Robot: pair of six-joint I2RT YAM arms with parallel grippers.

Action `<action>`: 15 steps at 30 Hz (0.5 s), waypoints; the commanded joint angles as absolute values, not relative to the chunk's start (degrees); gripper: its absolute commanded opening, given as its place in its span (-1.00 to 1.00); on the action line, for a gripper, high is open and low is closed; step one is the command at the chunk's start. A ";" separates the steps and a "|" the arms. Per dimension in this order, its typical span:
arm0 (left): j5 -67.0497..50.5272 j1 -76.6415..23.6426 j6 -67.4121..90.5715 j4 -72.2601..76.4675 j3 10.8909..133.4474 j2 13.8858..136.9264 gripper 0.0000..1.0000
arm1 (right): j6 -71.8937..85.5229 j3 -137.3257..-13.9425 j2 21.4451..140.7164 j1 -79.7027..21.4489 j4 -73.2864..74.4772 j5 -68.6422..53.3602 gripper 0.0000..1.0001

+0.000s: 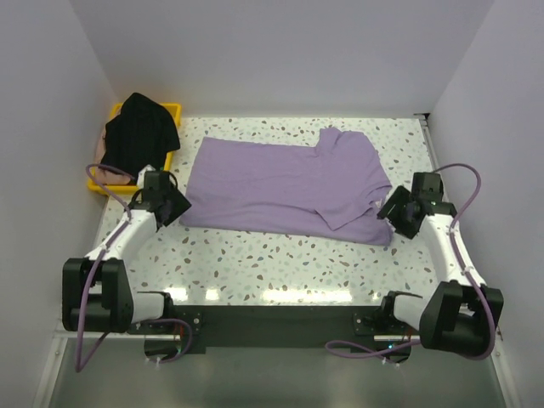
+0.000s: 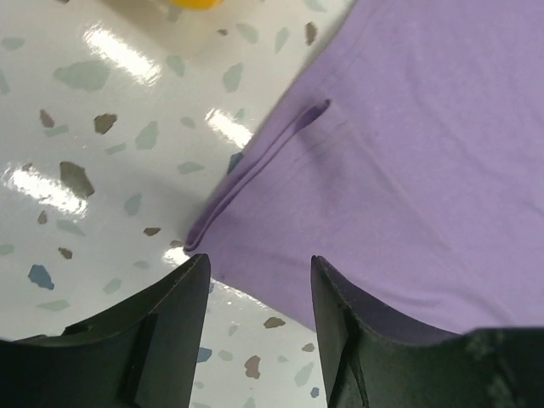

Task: Fold and stack the t-shirts
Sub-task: Fold the tshirt

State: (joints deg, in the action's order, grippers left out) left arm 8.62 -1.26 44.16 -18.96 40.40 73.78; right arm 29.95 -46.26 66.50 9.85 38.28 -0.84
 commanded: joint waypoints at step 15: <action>-6.68 -6.41 28.04 -18.99 49.75 70.49 0.12 | 39.81 -49.39 84.19 -8.35 20.66 2.02 -0.06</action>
State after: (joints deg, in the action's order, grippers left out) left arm -4.45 -5.54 32.32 -19.03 47.94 72.49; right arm 37.04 -46.87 82.78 -7.73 25.69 -0.34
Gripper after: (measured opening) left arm 0.561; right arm 0.478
